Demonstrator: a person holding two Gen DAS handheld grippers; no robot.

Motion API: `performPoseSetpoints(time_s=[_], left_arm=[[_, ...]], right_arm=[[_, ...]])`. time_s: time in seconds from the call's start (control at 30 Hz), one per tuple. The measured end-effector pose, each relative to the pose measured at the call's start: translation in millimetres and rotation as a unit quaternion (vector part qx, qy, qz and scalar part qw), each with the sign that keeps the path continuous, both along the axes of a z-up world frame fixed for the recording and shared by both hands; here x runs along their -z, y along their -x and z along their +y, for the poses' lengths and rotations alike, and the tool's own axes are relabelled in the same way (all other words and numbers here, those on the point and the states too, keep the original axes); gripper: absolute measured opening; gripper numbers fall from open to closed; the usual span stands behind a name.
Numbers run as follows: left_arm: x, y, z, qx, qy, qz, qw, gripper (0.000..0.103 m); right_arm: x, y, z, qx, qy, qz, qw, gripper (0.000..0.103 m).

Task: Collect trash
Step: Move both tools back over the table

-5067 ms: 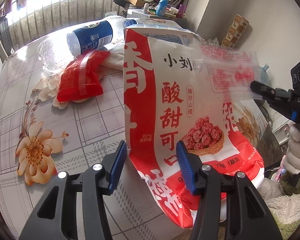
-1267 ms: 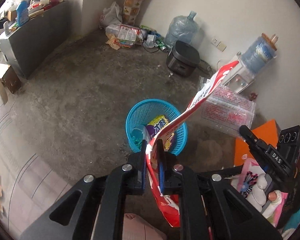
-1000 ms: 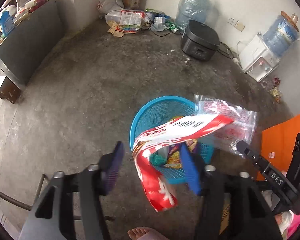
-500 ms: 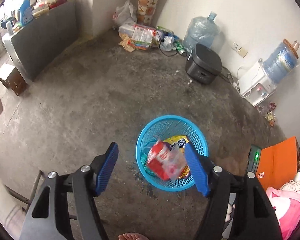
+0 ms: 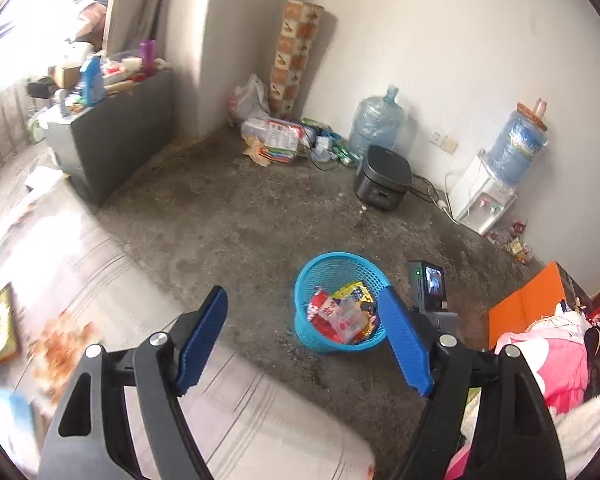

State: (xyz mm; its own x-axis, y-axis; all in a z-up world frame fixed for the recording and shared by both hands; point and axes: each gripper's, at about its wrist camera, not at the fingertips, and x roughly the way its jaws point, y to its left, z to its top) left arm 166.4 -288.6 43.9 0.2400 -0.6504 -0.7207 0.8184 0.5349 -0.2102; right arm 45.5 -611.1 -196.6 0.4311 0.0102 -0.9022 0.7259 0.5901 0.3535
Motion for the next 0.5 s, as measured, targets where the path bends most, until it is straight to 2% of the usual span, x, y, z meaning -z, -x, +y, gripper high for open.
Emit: performPoseSetpoints(time_s=[0.1, 0.23, 0.3, 0.37, 0.5], left_arm=[[-6.0, 8.4, 52.2, -0.042, 0.015, -0.022, 0.9988, 0.078], [-10.5, 12.7, 114.4, -0.104, 0.042, -0.026, 0.9933, 0.079], [-14.6, 14.1, 139.3, -0.131, 0.063, -0.028, 0.9891, 0.082], [-20.4, 14.7, 160.1, -0.154, 0.083, -0.034, 0.984, 0.086], [-32.2, 15.8, 195.3, -0.189, 0.113, -0.053, 0.974, 0.092]], right_arm=[[-22.3, -0.4, 21.5, -0.009, 0.016, -0.033, 0.999, 0.042], [-67.3, 8.6, 66.3, -0.036, 0.069, -0.077, 0.994, 0.043], [-89.4, 13.3, 88.5, -0.054, 0.093, -0.091, 0.99, 0.05], [-112.4, 16.8, 107.7, -0.07, 0.122, -0.106, 0.984, 0.062], [-160.2, 21.4, 140.0, -0.097, 0.189, -0.138, 0.967, 0.076]])
